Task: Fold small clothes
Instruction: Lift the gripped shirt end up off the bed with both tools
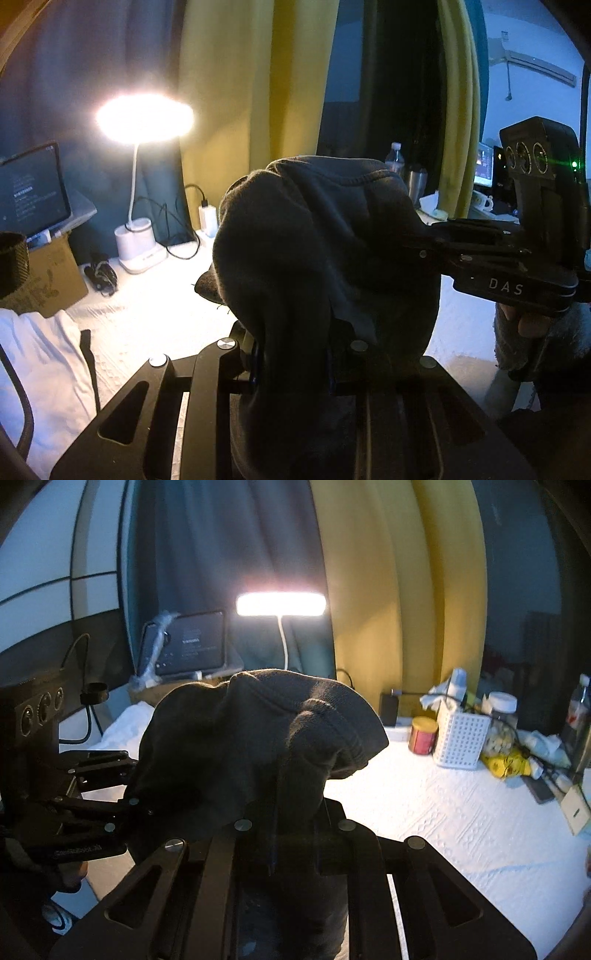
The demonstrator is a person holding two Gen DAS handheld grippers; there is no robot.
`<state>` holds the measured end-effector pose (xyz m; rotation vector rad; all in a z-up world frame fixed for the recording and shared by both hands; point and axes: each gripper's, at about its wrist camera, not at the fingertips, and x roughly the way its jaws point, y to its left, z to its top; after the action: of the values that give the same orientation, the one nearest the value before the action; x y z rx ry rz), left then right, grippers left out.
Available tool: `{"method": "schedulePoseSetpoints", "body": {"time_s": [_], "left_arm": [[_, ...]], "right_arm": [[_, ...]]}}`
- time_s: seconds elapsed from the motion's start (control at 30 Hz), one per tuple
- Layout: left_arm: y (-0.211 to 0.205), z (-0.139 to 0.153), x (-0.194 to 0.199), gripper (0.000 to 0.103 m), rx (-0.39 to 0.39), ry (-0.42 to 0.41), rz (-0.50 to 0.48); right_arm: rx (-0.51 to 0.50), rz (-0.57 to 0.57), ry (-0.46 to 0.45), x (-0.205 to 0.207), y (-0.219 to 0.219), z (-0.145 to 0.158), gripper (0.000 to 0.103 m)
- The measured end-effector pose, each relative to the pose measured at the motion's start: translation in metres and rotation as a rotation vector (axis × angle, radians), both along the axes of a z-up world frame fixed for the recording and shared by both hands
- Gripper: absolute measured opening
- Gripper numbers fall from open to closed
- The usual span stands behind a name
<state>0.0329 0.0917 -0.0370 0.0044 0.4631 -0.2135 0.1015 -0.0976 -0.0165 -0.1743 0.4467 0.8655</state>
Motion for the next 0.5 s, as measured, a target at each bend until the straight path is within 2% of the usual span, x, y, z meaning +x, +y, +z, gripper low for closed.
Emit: {"method": "schedulePoseSetpoints", "body": {"time_s": [0.5], "left_arm": [[0.004, 0.042, -0.052, 0.023, 0.001, -0.155, -0.002]], "right_arm": [[0.06, 0.038, -0.152, -0.053, -0.007, 0.054, 0.013]]}}
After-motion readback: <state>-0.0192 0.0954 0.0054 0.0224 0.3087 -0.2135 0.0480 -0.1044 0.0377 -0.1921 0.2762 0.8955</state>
